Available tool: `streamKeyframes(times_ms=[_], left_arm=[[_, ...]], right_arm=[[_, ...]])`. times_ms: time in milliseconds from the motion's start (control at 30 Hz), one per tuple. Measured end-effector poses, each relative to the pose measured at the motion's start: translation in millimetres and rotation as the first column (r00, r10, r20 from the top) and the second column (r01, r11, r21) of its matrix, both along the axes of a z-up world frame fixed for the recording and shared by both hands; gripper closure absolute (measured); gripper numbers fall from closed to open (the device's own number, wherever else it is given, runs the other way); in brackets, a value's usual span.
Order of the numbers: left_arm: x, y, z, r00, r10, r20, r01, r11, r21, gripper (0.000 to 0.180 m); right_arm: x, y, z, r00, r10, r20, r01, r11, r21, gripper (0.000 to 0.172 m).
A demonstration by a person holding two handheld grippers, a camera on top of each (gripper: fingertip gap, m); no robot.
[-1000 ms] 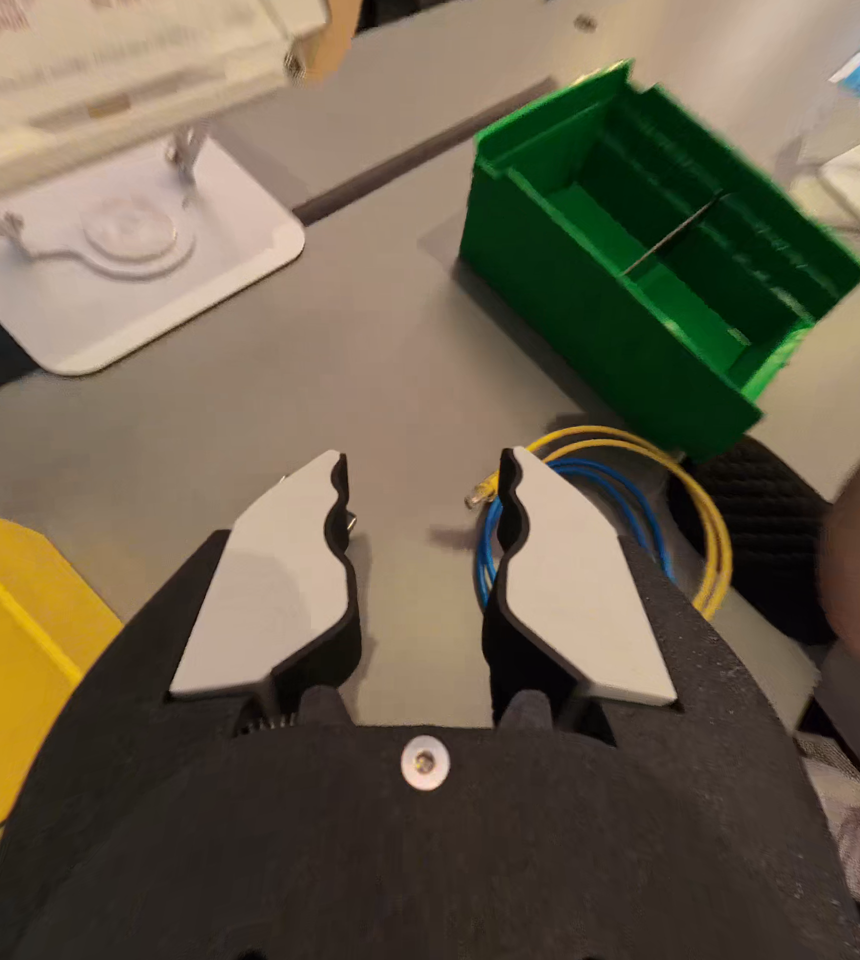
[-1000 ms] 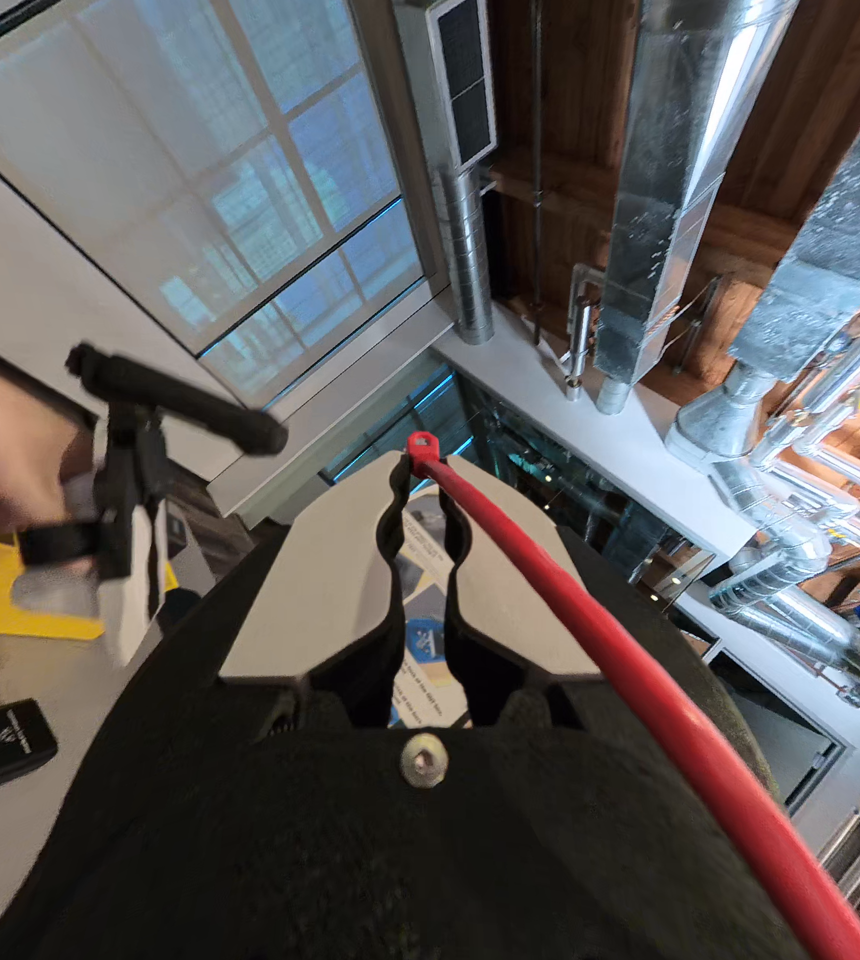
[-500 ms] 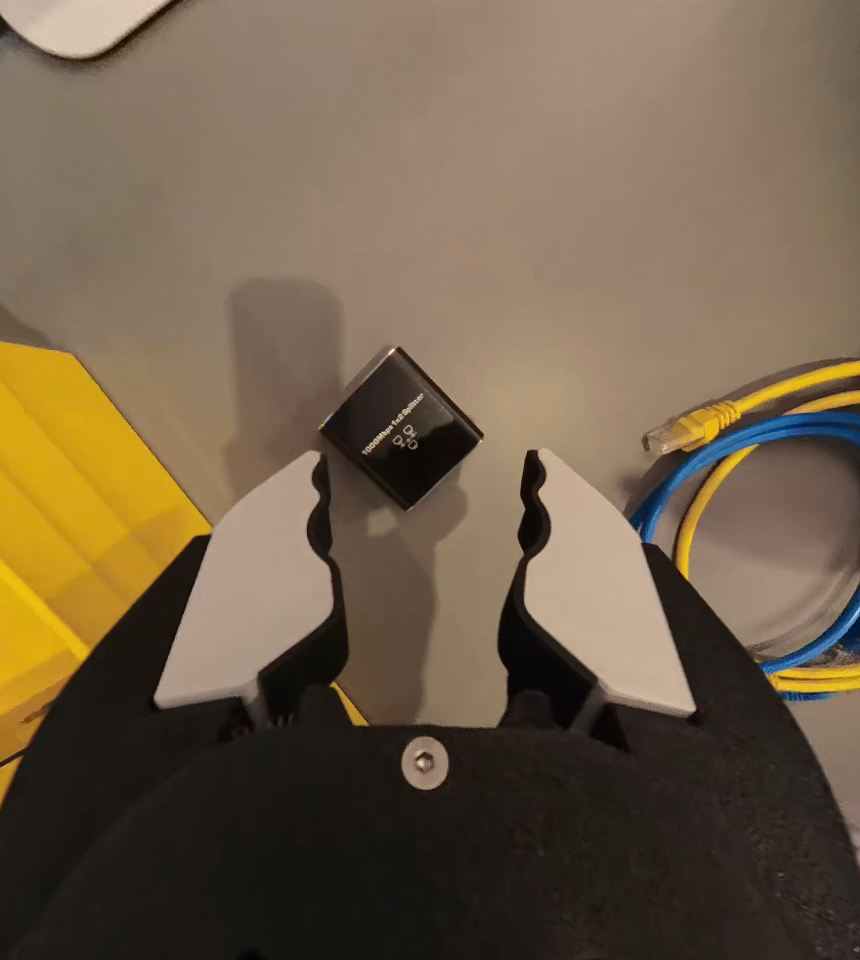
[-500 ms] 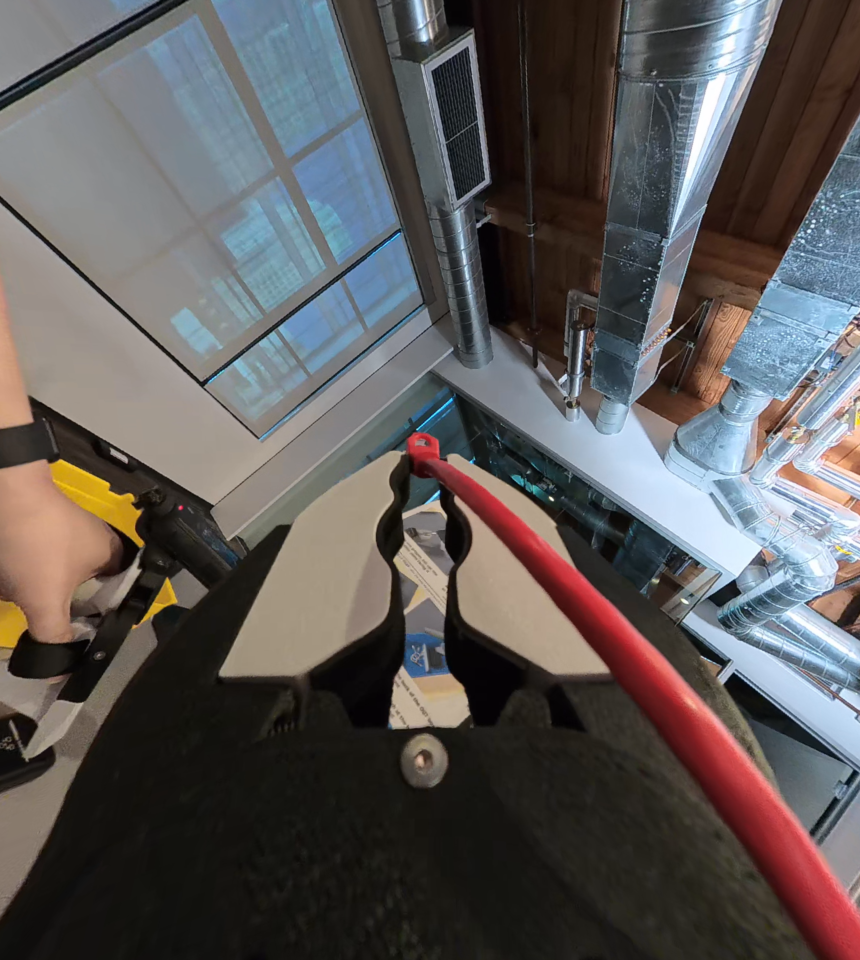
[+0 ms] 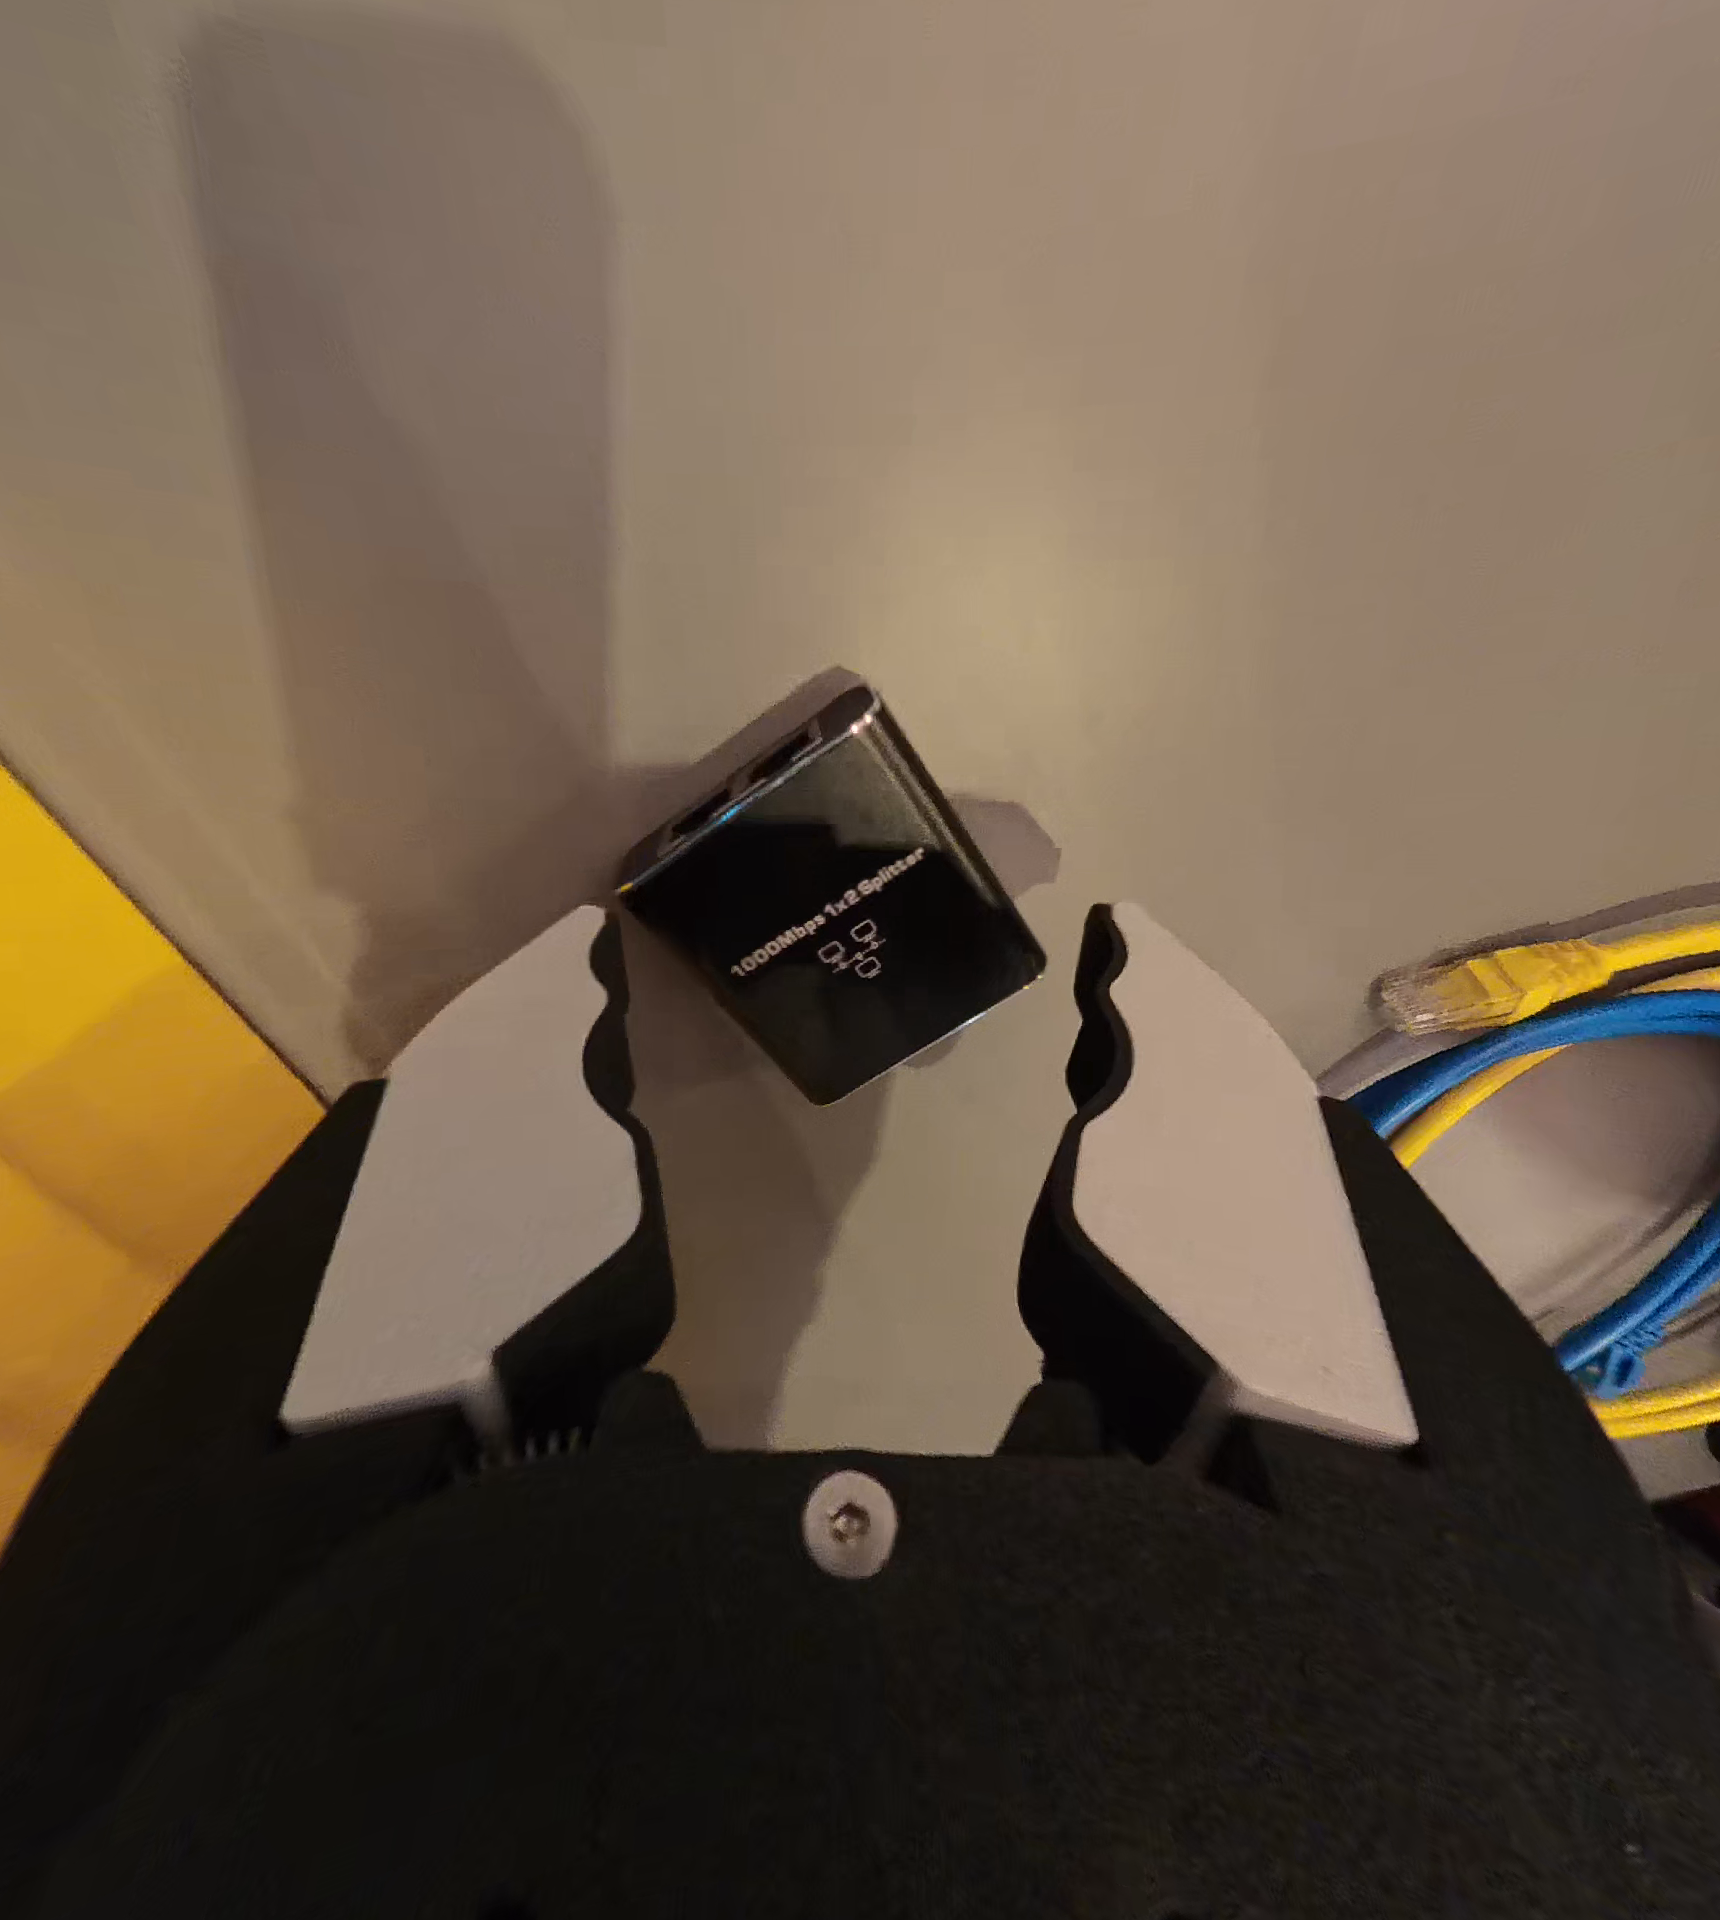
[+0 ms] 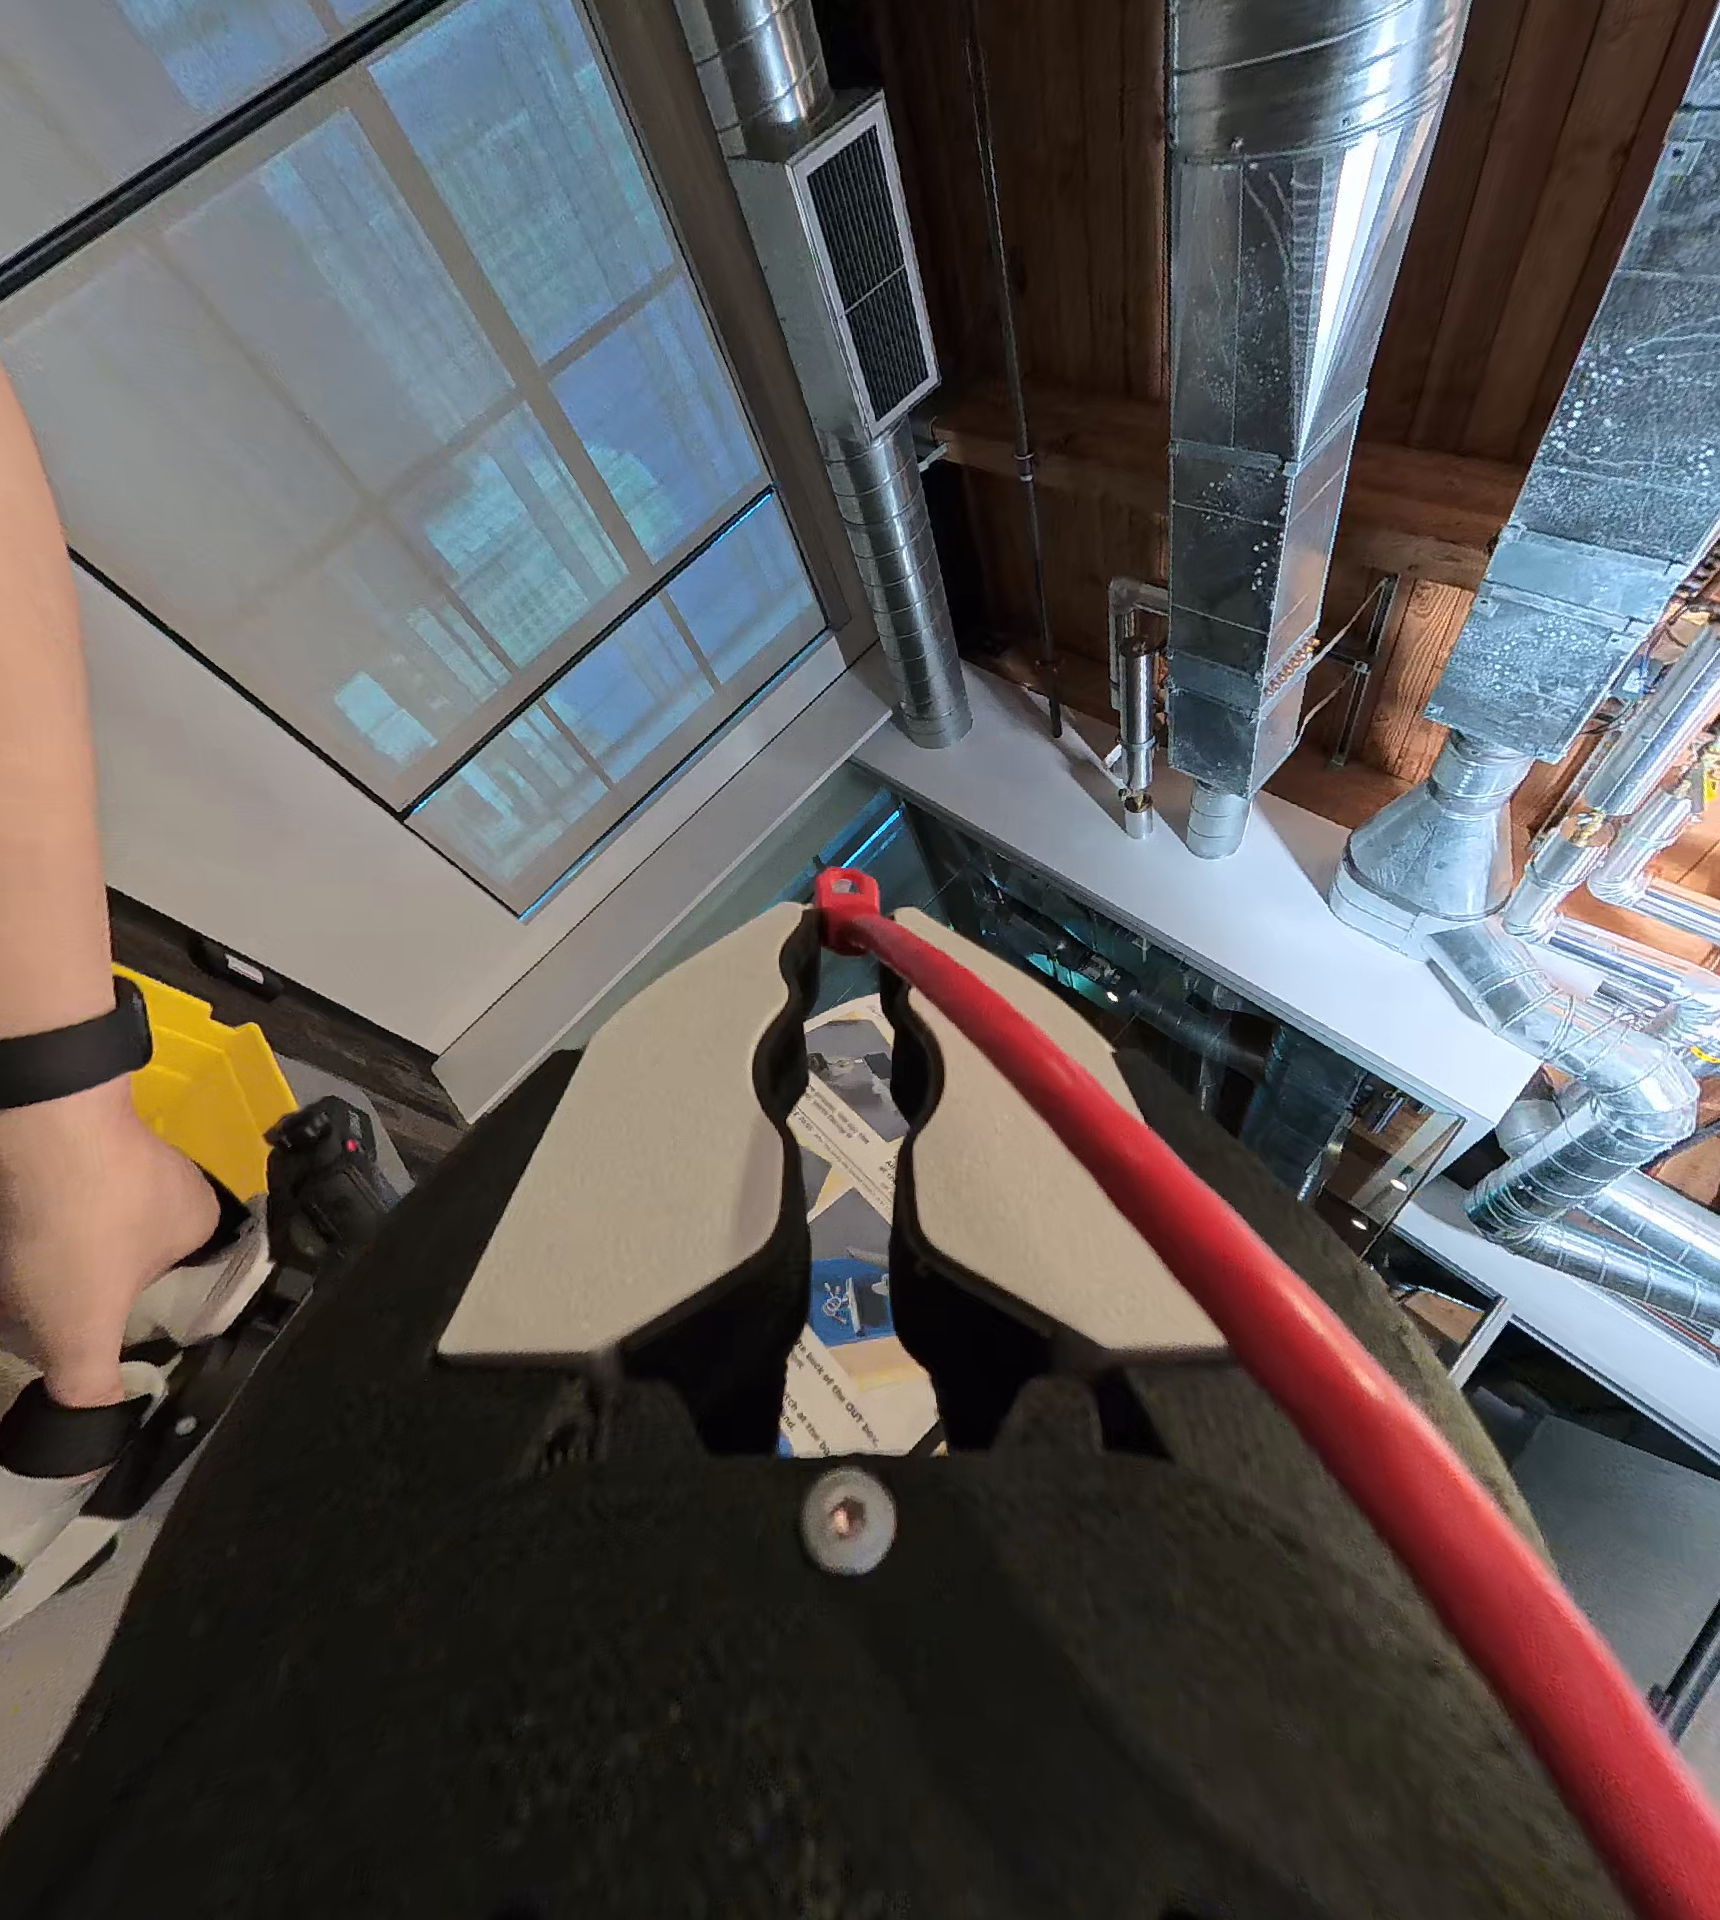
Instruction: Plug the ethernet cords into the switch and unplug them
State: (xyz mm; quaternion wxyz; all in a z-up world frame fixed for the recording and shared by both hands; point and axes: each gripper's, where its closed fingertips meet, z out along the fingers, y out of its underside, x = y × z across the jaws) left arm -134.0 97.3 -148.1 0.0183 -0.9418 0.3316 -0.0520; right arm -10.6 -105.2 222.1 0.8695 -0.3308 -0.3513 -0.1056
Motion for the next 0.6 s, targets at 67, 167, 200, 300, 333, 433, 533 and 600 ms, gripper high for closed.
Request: streamKeyframes(times_ms=[67,167,200,300,333,433,533,600], left_arm=[[-3.4,-4.0,-6.1,0.999,-0.023,-0.043,0.022,0.999,-0.028,0.102],[-3.7,-6.4,-6.9,0.992,-0.1,-0.075,0.096,0.994,-0.057,0.105],[-3.6,-8.6,-6.5,0.983,-0.161,-0.088,0.154,0.985,-0.078,0.106],[0.9,-18.8,-4.7,0.927,-0.368,-0.071,0.357,0.925,-0.127,0.111],[1.0,-23.1,-4.3,0.887,-0.457,-0.068,0.445,0.885,-0.139,0.112],[-1.3,-33.1,-4.1,0.627,-0.773,-0.097,0.765,0.634,-0.113,0.112],[0.2,-38.7,-3.2,0.381,-0.916,-0.124,0.918,0.391,-0.062,0.112],[1.6,-38.1,-3.4,0.39,-0.915,-0.102,0.917,0.396,-0.053,0.112]], right_arm=[[0.4,1.0,-0.7,1.0,0.003,-0.001,-0.003,1.0,-0.005,0.161],[-1.0,1.0,-1.1,1.0,0.006,0.004,-0.006,1.0,-0.007,0.161],[-1.6,0.9,-1.2,1.0,0.007,0.006,-0.007,1.0,-0.005,0.161],[-4.1,3.0,-3.1,1.0,0.012,0.014,-0.011,1.0,-0.015,0.16],[-4.7,3.7,-3.8,1.0,0.01,0.019,-0.01,1.0,-0.015,0.16],[-6.2,5.7,-5.8,1.0,0.006,0.03,-0.006,1.0,-0.018,0.16],[-5.8,6.7,-6.5,0.999,0.002,0.033,-0.001,1.0,-0.021,0.16],[-5.0,7.2,-7.0,0.999,-0.001,0.034,0.002,1.0,-0.022,0.16]])
